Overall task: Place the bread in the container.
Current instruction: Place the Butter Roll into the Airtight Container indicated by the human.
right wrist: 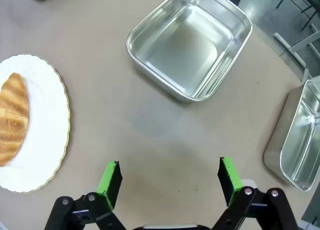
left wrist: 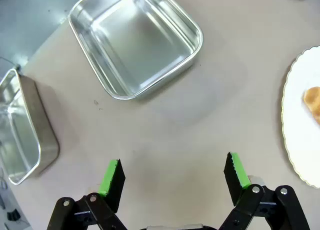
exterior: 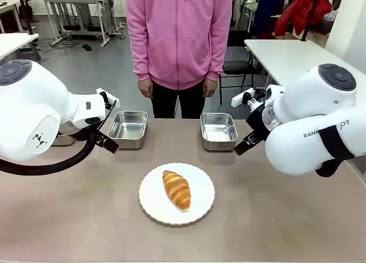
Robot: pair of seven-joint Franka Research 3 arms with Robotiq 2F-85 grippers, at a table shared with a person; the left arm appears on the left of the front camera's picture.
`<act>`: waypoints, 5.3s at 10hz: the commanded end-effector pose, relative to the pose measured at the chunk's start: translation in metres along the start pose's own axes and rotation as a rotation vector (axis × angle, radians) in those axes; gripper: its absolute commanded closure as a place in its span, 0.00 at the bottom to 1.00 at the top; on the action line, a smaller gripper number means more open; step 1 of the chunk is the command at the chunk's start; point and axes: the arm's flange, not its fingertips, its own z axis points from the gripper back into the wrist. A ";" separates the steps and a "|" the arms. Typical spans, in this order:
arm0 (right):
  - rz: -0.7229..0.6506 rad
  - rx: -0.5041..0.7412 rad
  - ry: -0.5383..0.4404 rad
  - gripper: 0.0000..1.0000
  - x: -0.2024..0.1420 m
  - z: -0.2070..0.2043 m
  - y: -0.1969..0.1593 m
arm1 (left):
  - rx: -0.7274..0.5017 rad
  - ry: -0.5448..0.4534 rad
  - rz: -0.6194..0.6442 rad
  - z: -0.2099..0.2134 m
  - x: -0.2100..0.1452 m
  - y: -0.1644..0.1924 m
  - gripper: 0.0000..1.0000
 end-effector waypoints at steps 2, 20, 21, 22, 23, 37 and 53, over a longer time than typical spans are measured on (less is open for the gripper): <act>0.000 0.000 0.000 0.00 0.000 0.000 0.000 | 0.000 0.000 0.000 0.000 0.000 0.000 0.00; -0.100 0.179 -0.262 0.00 -0.020 0.139 -0.232 | -0.384 -0.196 -0.202 0.148 -0.011 0.257 0.00; -0.104 0.191 -0.289 0.00 -0.030 0.140 -0.241 | -0.374 -0.236 -0.208 0.151 -0.019 0.268 0.00; -0.103 0.179 -0.306 0.00 -0.037 0.141 -0.245 | -0.335 -0.262 -0.195 0.154 -0.023 0.275 0.00; -0.121 0.151 -0.248 0.00 -0.028 0.146 -0.232 | -0.285 -0.237 -0.195 0.153 -0.029 0.265 0.00; -0.076 0.162 -0.359 0.00 -0.009 0.178 -0.254 | -0.377 -0.417 -0.105 0.209 -0.047 0.296 0.00; -0.111 0.150 -0.348 0.00 -0.010 0.181 -0.250 | -0.382 -0.435 0.038 0.218 -0.050 0.286 0.00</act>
